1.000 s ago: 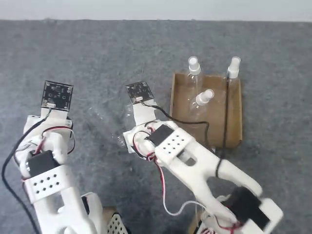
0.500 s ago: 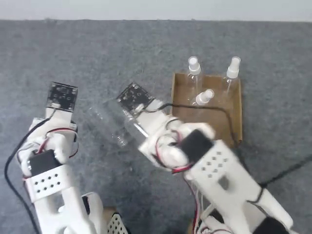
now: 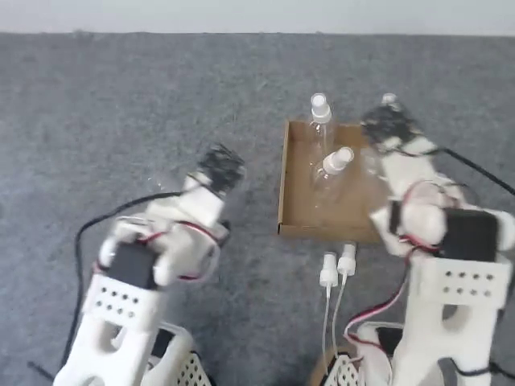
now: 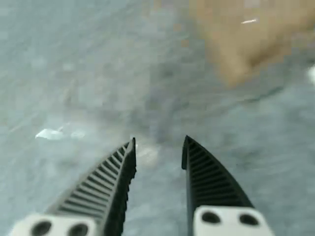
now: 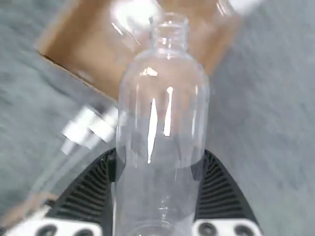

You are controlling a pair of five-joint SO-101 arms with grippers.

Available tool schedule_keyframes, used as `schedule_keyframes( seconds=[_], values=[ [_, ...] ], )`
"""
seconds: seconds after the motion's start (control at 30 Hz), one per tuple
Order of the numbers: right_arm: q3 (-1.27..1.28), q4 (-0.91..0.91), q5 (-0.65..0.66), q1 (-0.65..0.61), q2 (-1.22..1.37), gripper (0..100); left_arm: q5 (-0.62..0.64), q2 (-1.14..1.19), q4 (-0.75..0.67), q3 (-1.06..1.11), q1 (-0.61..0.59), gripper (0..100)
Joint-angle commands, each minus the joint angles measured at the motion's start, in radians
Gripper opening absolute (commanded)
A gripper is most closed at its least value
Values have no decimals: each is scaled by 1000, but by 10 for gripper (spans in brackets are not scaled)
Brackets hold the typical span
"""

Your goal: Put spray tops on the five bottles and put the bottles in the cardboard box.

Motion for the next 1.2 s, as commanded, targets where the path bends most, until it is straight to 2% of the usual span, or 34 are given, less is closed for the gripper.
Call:
schedule_keyframes(
  seconds=[0.0,0.1,0.2,0.37,0.5,0.57,0.7,0.87,1.0,1.17],
  values=[
    [57,-39,147,228,-54,58,120,6,-18,-54,232,141],
    [163,-177,218,374,-54,58,169,37,-63,-65,324,141],
    [285,-361,235,472,-18,58,189,150,-80,-102,387,141],
    [399,-636,232,559,136,58,239,356,-114,-163,460,141],
    [402,-837,132,611,308,60,282,425,-216,-130,497,141],
    [402,-906,127,625,392,61,307,451,-252,-120,505,142],
    [404,-995,126,630,518,63,370,488,-316,-120,512,145],
    [404,-1073,120,628,611,75,493,571,-388,-116,592,211],
    [407,-1075,124,631,644,163,560,680,-445,-116,680,210],
    [410,-1073,121,631,647,235,585,799,-532,-122,692,210]
  ],
)
